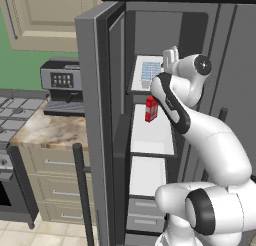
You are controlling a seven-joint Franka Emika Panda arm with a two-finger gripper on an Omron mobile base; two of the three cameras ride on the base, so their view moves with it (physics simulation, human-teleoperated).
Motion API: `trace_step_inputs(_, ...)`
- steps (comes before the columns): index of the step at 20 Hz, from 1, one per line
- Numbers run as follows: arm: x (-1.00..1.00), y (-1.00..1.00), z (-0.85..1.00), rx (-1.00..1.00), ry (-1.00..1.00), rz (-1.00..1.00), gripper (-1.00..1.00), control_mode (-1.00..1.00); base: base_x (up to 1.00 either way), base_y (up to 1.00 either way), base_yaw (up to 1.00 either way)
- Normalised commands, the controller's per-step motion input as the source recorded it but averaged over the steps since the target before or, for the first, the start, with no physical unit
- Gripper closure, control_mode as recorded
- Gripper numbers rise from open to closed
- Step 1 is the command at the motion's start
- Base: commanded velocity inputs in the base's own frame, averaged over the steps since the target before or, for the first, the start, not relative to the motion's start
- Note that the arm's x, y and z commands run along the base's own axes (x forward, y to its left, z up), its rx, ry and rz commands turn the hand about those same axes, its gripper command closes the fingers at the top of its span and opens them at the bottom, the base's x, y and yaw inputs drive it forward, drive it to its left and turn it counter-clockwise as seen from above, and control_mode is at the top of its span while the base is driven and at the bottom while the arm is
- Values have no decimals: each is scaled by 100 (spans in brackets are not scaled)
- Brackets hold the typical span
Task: Open the freezer door, pick up the ice cube tray from the freezer, and place it on the dining counter.
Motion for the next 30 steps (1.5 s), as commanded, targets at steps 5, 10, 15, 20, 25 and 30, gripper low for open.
trace_step_inputs(5, 14, 0, -11, 0, 0, 0, -100, -100, 0, 0, 0)
trace_step_inputs(10, 17, 0, -16, 0, 0, 0, -100, -100, 0, 0, 0)
trace_step_inputs(15, 18, 0, -9, 0, 0, 0, -100, -100, 0, 0, 0)
trace_step_inputs(20, 1, 0, -6, 0, 1, 0, -100, -100, 0, 0, 0)
trace_step_inputs(25, 0, 0, -1, 0, 3, 0, -100, -100, 0, 0, 0)
trace_step_inputs(30, 0, 4, -3, 0, 1, 0, -100, -100, 0, 0, 0)
